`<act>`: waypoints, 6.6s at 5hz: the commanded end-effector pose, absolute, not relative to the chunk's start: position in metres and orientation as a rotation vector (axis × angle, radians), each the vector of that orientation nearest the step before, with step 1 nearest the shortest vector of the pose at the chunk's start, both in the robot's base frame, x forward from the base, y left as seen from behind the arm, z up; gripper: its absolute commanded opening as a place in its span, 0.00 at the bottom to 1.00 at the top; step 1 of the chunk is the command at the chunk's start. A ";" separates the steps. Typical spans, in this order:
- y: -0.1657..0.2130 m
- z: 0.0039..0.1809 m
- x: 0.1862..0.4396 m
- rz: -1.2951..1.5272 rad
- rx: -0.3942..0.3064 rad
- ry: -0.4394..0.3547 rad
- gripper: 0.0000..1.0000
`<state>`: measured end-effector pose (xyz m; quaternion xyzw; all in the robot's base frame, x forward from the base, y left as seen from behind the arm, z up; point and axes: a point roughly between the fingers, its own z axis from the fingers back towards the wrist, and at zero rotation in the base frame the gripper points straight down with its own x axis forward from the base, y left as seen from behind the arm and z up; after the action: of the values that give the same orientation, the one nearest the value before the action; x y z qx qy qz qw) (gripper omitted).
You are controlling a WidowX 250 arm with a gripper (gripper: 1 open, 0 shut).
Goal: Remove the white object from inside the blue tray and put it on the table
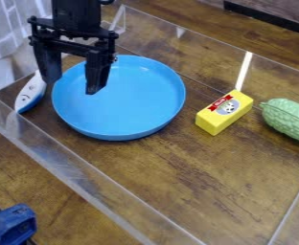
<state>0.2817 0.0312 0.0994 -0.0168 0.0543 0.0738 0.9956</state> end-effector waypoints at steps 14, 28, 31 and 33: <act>0.110 0.064 0.285 0.401 -0.046 0.020 1.00; 0.124 -0.007 0.298 0.573 -0.048 0.087 1.00; 0.089 -0.011 0.318 0.532 -0.069 0.059 1.00; 0.070 -0.004 0.329 0.518 -0.081 0.041 1.00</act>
<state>0.3307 0.0940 0.0122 -0.0355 -0.0067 0.2754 0.9607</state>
